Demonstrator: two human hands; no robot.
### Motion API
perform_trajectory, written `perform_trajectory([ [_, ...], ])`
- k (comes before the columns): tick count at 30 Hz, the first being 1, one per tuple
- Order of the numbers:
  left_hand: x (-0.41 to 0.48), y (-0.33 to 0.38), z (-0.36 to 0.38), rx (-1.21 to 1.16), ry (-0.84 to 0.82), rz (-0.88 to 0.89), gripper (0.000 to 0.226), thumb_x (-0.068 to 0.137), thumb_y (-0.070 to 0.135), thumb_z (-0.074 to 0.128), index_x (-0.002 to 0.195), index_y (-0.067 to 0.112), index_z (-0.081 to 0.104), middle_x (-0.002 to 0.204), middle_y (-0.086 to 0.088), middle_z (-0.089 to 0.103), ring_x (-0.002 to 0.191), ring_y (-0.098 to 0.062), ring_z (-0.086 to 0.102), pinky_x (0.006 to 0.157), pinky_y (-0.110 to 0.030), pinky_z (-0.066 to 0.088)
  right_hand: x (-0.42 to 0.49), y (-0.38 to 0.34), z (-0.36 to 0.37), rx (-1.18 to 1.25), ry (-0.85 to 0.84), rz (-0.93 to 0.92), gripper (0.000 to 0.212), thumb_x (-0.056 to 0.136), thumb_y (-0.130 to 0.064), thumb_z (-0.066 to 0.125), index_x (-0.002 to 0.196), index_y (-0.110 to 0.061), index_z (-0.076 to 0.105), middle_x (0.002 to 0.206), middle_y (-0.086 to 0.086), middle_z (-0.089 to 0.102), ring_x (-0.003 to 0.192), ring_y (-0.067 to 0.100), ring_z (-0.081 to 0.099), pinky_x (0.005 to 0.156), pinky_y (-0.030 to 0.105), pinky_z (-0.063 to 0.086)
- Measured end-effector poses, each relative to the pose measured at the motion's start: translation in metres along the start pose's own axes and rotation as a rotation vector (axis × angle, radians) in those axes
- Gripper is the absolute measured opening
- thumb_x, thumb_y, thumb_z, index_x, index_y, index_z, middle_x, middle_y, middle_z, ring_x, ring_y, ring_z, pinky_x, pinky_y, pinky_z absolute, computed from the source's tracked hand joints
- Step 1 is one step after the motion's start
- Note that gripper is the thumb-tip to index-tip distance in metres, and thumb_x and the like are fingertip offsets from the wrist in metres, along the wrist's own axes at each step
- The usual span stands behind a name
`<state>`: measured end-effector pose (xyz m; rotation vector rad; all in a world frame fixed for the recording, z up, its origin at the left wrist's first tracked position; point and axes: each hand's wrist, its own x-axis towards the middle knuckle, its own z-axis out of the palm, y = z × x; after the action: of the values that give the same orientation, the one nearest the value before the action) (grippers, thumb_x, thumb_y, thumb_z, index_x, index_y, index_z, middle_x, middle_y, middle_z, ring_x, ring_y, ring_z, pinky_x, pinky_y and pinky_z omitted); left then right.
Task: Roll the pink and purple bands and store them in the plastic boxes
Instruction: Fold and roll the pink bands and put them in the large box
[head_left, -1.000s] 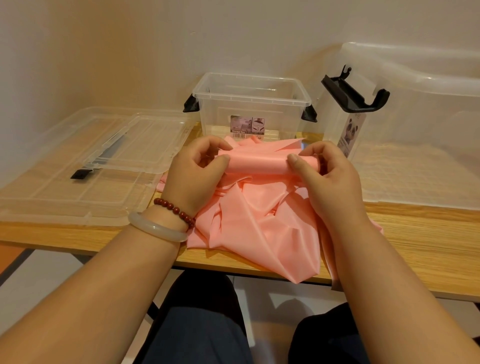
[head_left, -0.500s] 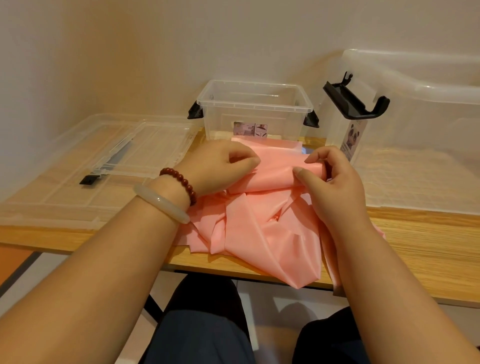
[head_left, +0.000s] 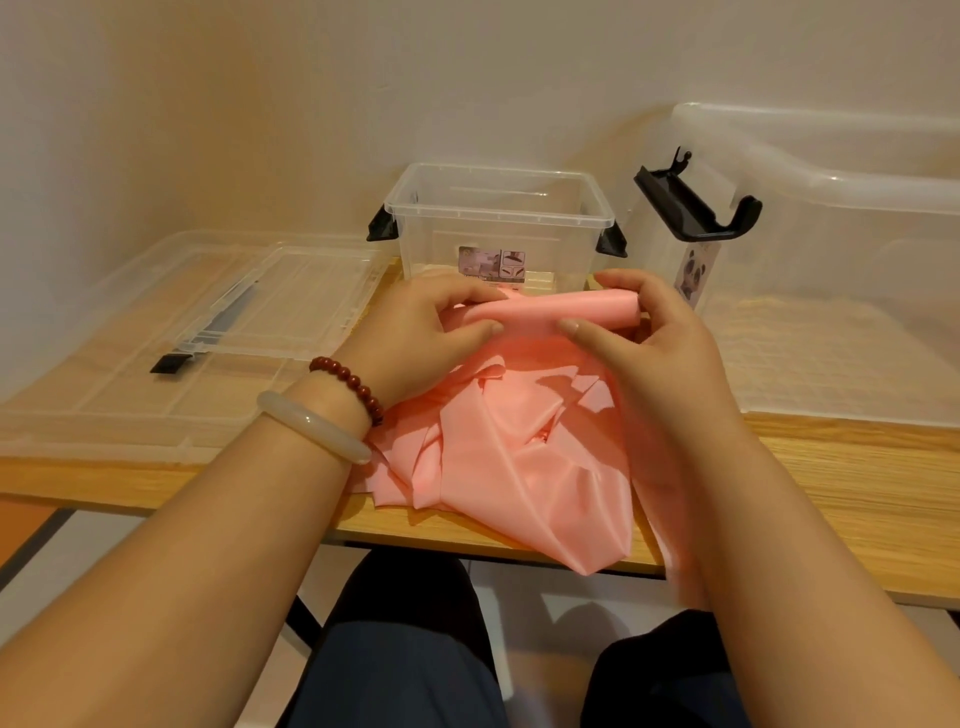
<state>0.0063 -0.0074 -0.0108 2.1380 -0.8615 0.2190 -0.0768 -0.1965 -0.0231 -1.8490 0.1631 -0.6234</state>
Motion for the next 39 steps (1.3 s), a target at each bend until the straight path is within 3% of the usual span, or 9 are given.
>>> perform_trajectory([
  [5,0.008,-0.002,-0.002,0.034,0.059,0.081,0.023,0.088,0.019,0.066,0.107,0.032,0.066,0.102,0.013,0.056,0.092,0.015,0.046,0.079,0.002,0.032,0.014,-0.017,-0.011,-0.221,0.008,-0.100,0.025,0.084,-0.022,0.076,0.106,-0.029,0.069,0.094,-0.018,0.065,0.087,0.003,0.062,0.082,0.035,0.056],
  [12,0.025,0.004,-0.015,-0.084,0.158,0.096,0.027,0.087,0.016,0.068,0.104,0.036,0.062,0.105,0.016,0.058,0.097,0.006,0.052,0.082,-0.005,0.039,0.026,-0.028,-0.014,-0.272,0.086,-0.240,0.013,0.084,-0.022,0.074,0.094,-0.029,0.068,0.084,-0.025,0.060,0.079,-0.019,0.051,0.067,0.003,0.038],
  [14,0.029,0.005,-0.017,-0.074,0.147,0.101,0.027,0.085,0.016,0.070,0.104,0.034,0.063,0.104,0.011,0.059,0.096,0.005,0.052,0.082,-0.004,0.038,0.030,-0.030,-0.014,-0.329,0.070,-0.266,0.016,0.085,-0.021,0.073,0.093,-0.032,0.065,0.085,-0.027,0.057,0.080,-0.022,0.049,0.065,0.000,0.035],
  [20,0.031,0.001,-0.017,-0.096,0.067,0.054,0.030,0.082,0.020,0.073,0.105,0.038,0.064,0.106,0.013,0.060,0.096,0.007,0.054,0.081,-0.005,0.038,0.036,-0.029,-0.015,-0.398,0.035,-0.288,0.016,0.086,-0.019,0.071,0.097,-0.030,0.067,0.084,-0.025,0.058,0.079,-0.007,0.054,0.068,0.013,0.040],
  [22,0.027,-0.002,-0.015,-0.159,0.057,0.027,0.027,0.084,0.024,0.064,0.107,0.038,0.063,0.107,0.017,0.059,0.095,0.011,0.054,0.080,-0.003,0.038,0.037,-0.022,-0.010,-0.354,0.040,-0.279,0.018,0.086,-0.019,0.071,0.097,-0.031,0.065,0.088,-0.021,0.060,0.080,0.001,0.055,0.071,0.019,0.041],
  [26,0.022,-0.005,-0.004,-0.313,0.196,-0.026,0.026,0.090,0.019,0.061,0.109,0.037,0.063,0.108,0.022,0.061,0.101,0.009,0.056,0.086,-0.010,0.044,0.038,-0.007,-0.001,-0.209,0.056,-0.214,0.024,0.087,-0.022,0.071,0.102,-0.036,0.060,0.091,-0.025,0.058,0.077,-0.001,0.054,0.069,0.019,0.047],
  [32,0.022,-0.011,0.013,-0.418,0.338,-0.070,0.022,0.090,0.014,0.066,0.107,0.027,0.066,0.101,0.019,0.064,0.090,0.008,0.059,0.083,-0.017,0.051,0.035,0.008,0.006,0.064,0.054,-0.081,0.017,0.085,-0.027,0.072,0.099,-0.036,0.070,0.099,-0.015,0.067,0.092,0.014,0.066,0.074,0.050,0.059],
  [35,0.020,-0.017,0.019,-0.415,0.335,-0.079,0.029,0.088,0.014,0.068,0.114,0.026,0.064,0.114,0.016,0.061,0.105,0.008,0.056,0.092,-0.015,0.047,0.033,0.015,0.005,0.101,0.043,-0.045,0.031,0.082,-0.029,0.072,0.110,-0.040,0.069,0.112,-0.007,0.066,0.102,0.018,0.066,0.081,0.049,0.059],
  [39,0.020,-0.021,0.022,-0.364,0.322,-0.065,0.038,0.087,0.015,0.070,0.121,0.029,0.060,0.113,0.021,0.054,0.107,0.008,0.053,0.093,-0.014,0.046,0.035,0.015,0.004,0.084,0.106,-0.081,0.028,0.084,-0.026,0.073,0.105,-0.042,0.064,0.105,-0.011,0.068,0.095,0.014,0.066,0.082,0.047,0.058],
])
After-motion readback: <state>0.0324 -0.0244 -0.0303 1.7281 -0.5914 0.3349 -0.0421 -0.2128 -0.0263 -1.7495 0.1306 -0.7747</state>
